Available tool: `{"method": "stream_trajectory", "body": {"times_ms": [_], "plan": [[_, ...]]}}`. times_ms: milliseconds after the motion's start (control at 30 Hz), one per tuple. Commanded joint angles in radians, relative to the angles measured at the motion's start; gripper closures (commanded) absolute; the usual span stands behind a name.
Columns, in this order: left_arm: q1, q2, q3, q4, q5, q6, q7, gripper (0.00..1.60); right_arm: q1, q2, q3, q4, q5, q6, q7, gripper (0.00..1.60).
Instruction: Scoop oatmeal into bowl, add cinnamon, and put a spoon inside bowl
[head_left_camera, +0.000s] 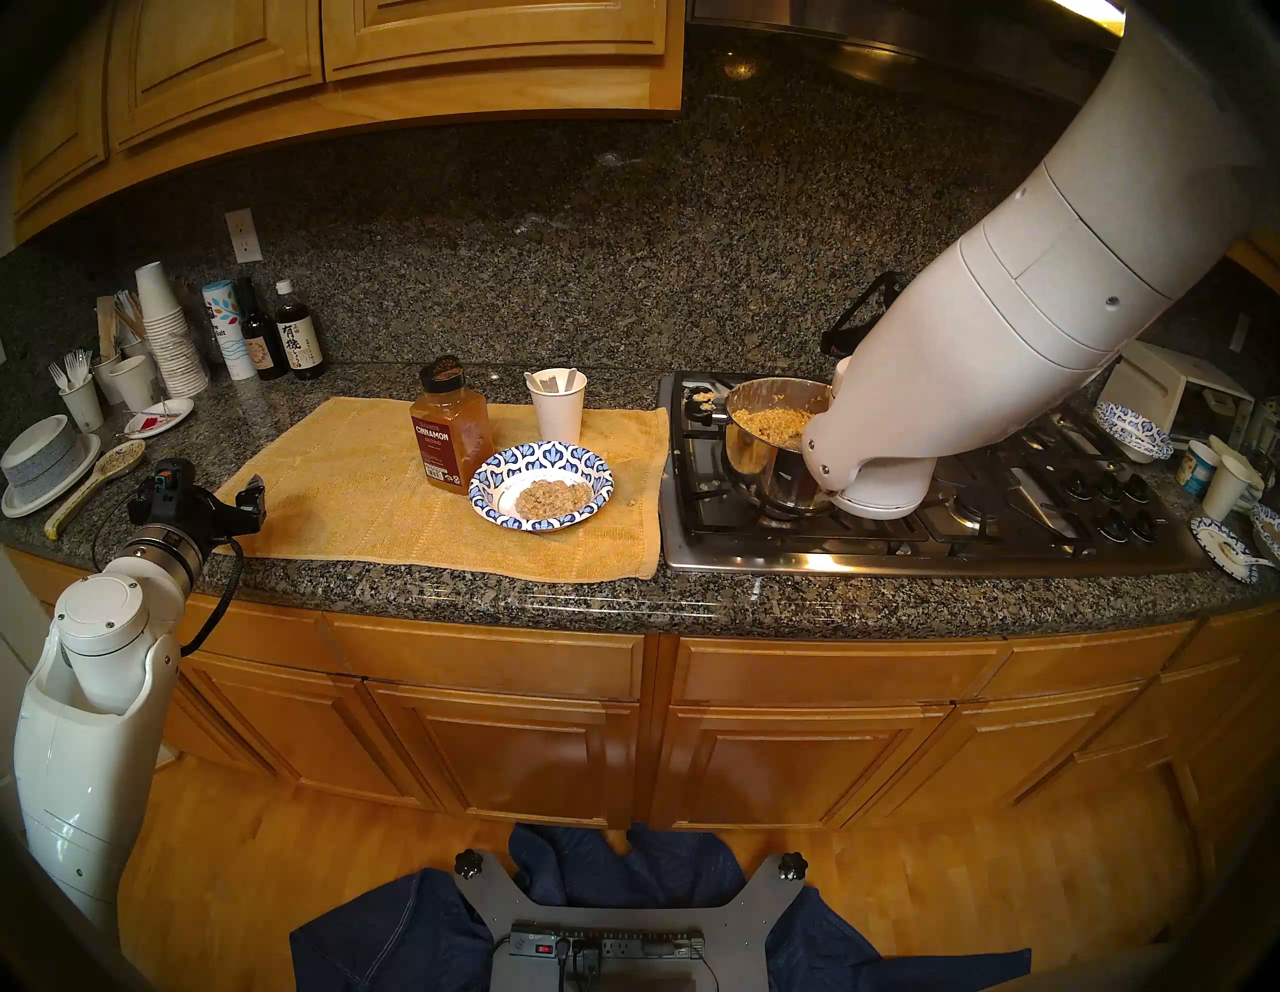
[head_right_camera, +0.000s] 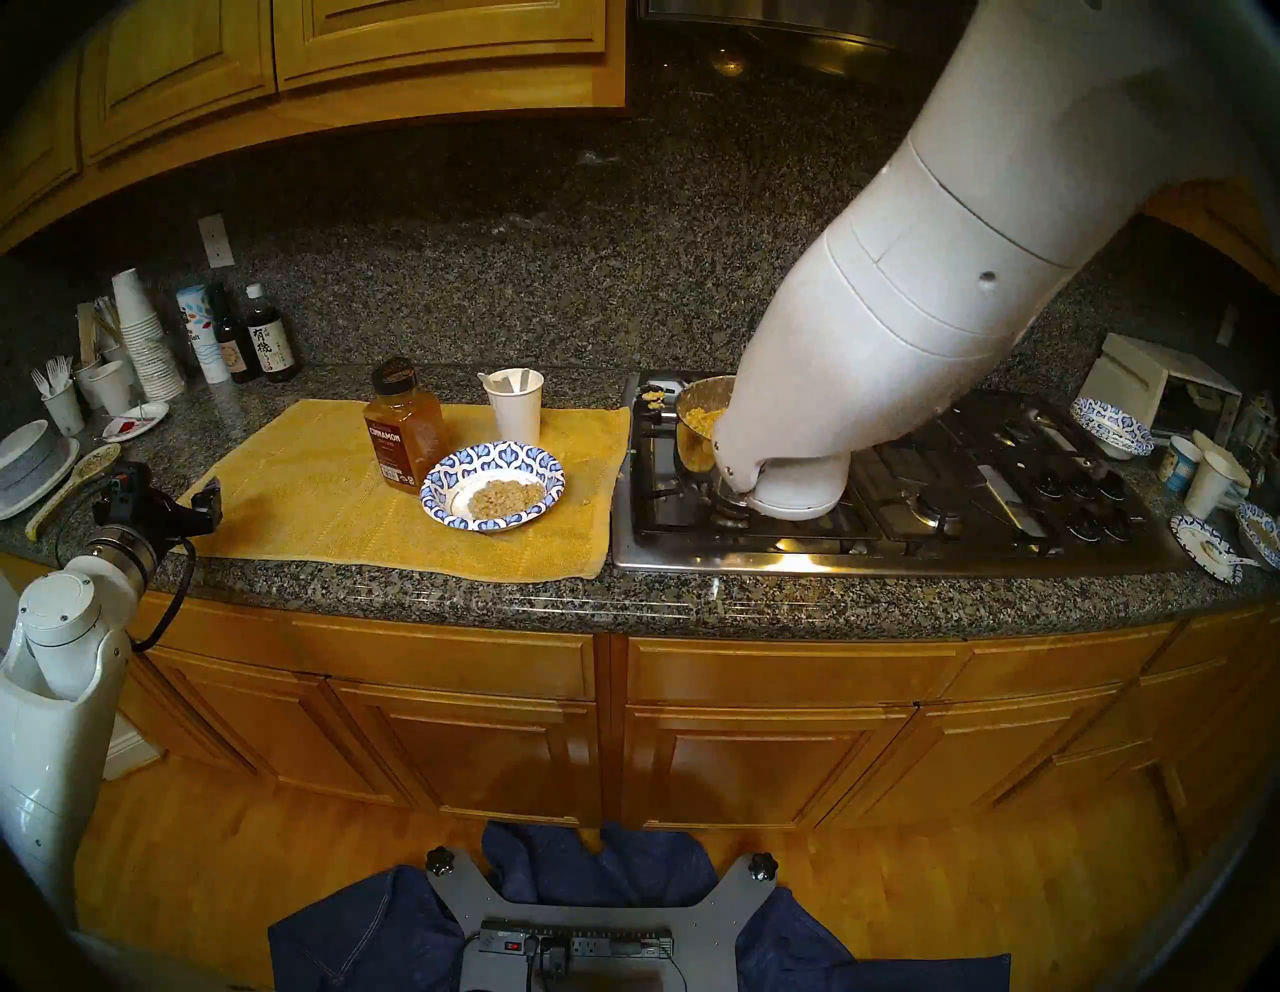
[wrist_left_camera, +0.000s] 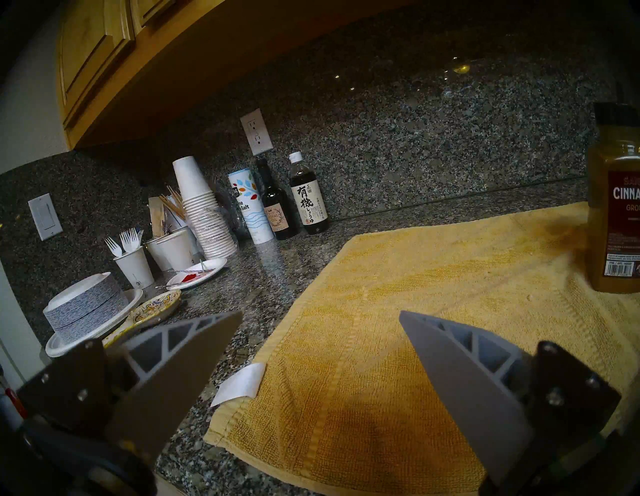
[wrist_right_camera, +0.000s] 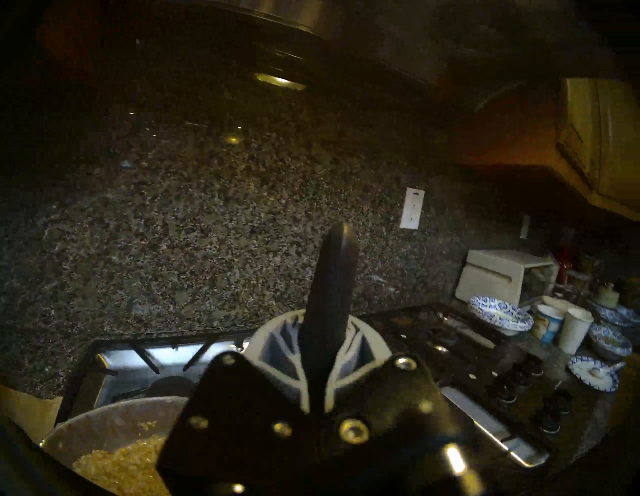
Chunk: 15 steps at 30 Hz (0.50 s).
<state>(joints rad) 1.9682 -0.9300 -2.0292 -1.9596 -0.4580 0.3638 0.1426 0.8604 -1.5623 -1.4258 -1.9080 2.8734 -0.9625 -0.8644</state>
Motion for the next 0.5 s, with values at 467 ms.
{"method": "stream_trajectory", "body": {"times_ms": [467], "plan": [[-0.018,0.012,-0.018,-0.023,0.002,-0.011,0.001,0.00,-0.120,0.244,0.204,0.086,0.006,0.003,0.017,1.60]]}}
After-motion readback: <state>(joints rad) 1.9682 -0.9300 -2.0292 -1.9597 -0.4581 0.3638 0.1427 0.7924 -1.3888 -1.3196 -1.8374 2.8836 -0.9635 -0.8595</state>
